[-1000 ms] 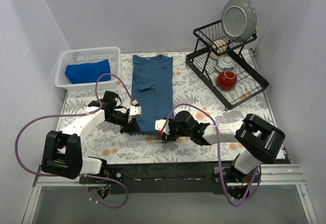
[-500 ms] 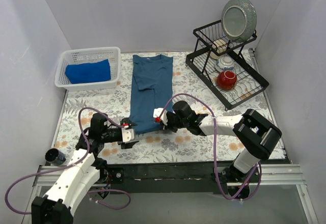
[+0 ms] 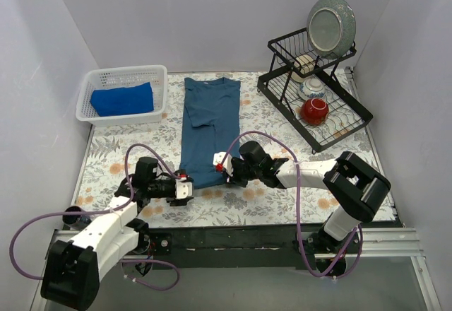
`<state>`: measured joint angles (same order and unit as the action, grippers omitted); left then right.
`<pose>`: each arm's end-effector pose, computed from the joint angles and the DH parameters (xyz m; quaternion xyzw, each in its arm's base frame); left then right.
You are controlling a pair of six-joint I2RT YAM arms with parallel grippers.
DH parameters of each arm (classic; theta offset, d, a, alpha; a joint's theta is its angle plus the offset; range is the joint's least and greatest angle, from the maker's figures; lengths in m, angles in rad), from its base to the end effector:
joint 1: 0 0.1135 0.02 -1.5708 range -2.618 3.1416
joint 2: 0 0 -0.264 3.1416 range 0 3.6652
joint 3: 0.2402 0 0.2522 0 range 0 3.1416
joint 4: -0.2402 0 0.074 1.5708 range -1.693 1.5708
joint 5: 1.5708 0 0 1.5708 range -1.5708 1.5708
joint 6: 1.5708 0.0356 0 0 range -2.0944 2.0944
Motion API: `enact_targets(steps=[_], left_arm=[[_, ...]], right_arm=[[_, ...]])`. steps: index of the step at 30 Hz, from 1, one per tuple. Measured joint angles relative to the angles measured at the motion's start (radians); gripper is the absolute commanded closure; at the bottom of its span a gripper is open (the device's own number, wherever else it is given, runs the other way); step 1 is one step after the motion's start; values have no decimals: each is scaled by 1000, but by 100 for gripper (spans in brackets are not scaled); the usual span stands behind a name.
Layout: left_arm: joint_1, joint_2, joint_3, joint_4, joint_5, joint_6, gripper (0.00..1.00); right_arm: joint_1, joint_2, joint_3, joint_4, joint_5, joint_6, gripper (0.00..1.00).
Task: Roll the t-shirts
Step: Roll the T-shirt to the center of the board.
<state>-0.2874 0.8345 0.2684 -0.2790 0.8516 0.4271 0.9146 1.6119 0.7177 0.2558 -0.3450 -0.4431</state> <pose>0.1327 -0.0672 0.1555 0.4351 0.7464 -0.3627 0.3494 0.1841 0.2588 0.1598 -0.6126 0.6365 0.2525 0.3948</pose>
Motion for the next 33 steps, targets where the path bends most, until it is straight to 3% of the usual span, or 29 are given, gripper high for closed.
enact_targets(steps=[5, 6, 9, 13, 19, 25, 33], left_arm=[[-9, 89, 0, 6, -11, 47, 62], [-10, 108, 1, 12, -18, 42, 72], [-10, 174, 29, 9, -51, 8, 87], [-6, 259, 142, -61, -89, -40, 97], [5, 299, 350, -312, -50, -53, 100], [6, 470, 577, -673, 34, 4, 100], [9, 657, 659, -874, 109, 25, 100]], right_arm=[[0, -1, -2, -1, -2, -2, 95], [0, -1, -3, -1, -3, -5, 94], [-5, -2, -9, -20, -6, -20, 92], [-21, -14, -9, -76, -29, -39, 91], [-66, -81, 24, -236, -140, -107, 89], [-121, -97, 130, -468, -283, -195, 89], [-177, 21, 278, -785, -470, -387, 97]])
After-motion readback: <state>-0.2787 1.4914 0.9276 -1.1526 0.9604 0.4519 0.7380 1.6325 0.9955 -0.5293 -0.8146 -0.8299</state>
